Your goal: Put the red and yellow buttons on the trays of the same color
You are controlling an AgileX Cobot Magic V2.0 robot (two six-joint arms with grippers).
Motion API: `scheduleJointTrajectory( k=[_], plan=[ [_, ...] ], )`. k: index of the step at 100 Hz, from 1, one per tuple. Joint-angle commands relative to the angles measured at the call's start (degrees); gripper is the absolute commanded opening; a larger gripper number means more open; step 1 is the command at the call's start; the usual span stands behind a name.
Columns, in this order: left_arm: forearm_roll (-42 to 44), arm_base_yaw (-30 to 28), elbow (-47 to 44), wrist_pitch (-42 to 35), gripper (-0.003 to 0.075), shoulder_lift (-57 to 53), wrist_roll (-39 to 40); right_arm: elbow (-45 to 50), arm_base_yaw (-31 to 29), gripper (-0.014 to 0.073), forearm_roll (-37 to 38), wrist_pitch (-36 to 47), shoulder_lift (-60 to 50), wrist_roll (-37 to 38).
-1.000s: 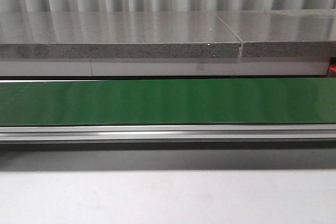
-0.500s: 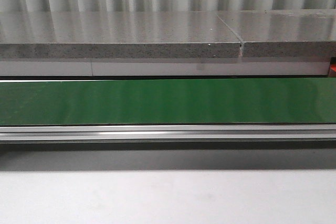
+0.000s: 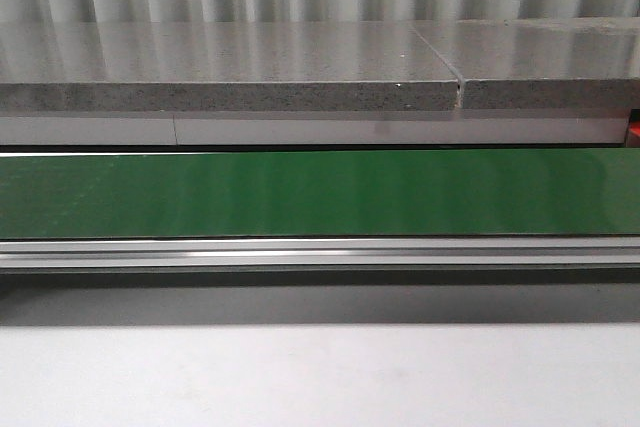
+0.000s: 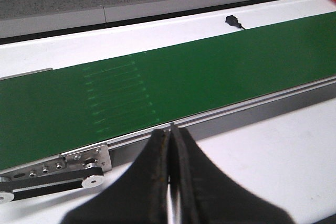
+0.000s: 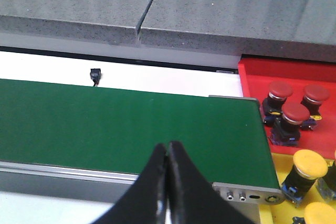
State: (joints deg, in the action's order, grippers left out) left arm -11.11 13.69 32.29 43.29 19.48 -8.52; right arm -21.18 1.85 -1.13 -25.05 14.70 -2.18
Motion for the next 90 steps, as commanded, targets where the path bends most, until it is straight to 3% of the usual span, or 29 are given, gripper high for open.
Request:
scheduleJointTrajectory(
  k=[1, 22, 38, 64, 90],
  plan=[
    [-1.2, 0.5, 1.4, -3.7, -0.0020, 0.3, 0.2, -1.5, 0.0, -0.0067, -0.1, 4.7, 0.5, -0.6],
    [0.1, 0.2, 1.4, -3.9, -0.0020, 0.8, 0.7, -1.5, 0.0, -0.0067, -0.1, 4.7, 0.5, -0.6],
    [7.0, -1.6, 1.4, -4.2, -0.0020, 3.5, 9.4, -1.5, 0.0, -0.0067, -0.1, 4.7, 0.5, -0.6],
    [7.4, -5.6, 1.6, -10.5, -0.0020, 10.2, 9.4, -1.5, 0.0, -0.0067, -0.1, 4.7, 0.5, -0.6],
    [7.5, -10.8, 8.5, -10.2, -0.0020, 20.9, 9.4, -1.5, 0.0, -0.0067, -0.1, 4.7, 0.5, -0.6]
  ],
)
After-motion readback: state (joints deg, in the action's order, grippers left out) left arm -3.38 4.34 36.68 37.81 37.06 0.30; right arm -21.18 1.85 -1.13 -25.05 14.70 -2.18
